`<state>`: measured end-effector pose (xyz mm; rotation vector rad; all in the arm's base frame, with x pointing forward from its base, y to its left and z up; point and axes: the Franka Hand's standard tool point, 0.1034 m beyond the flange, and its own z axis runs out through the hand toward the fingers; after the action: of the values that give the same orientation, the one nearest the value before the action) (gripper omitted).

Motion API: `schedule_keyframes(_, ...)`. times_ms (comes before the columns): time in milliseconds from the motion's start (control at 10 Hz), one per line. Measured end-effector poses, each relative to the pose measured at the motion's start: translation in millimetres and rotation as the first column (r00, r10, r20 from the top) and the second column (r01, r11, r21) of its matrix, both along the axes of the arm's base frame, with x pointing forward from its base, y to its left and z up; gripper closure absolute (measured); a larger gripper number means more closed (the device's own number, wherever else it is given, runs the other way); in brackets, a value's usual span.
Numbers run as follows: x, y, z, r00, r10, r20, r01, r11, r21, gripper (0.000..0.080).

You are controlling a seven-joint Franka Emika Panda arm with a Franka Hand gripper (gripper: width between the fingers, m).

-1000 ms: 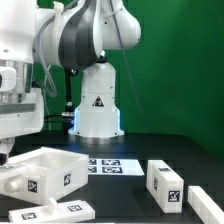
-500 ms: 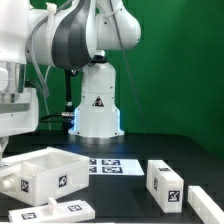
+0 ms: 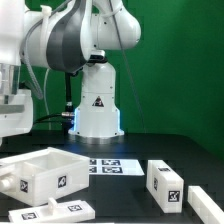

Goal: Assemble cabinet

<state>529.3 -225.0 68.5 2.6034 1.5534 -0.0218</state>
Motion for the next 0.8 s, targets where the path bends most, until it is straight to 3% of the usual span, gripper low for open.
schedule_keyframes(800,-1.8,-2.6,0.1,0.999,-0.041,0.001,0.041,0.999,-0.001,0.0737)
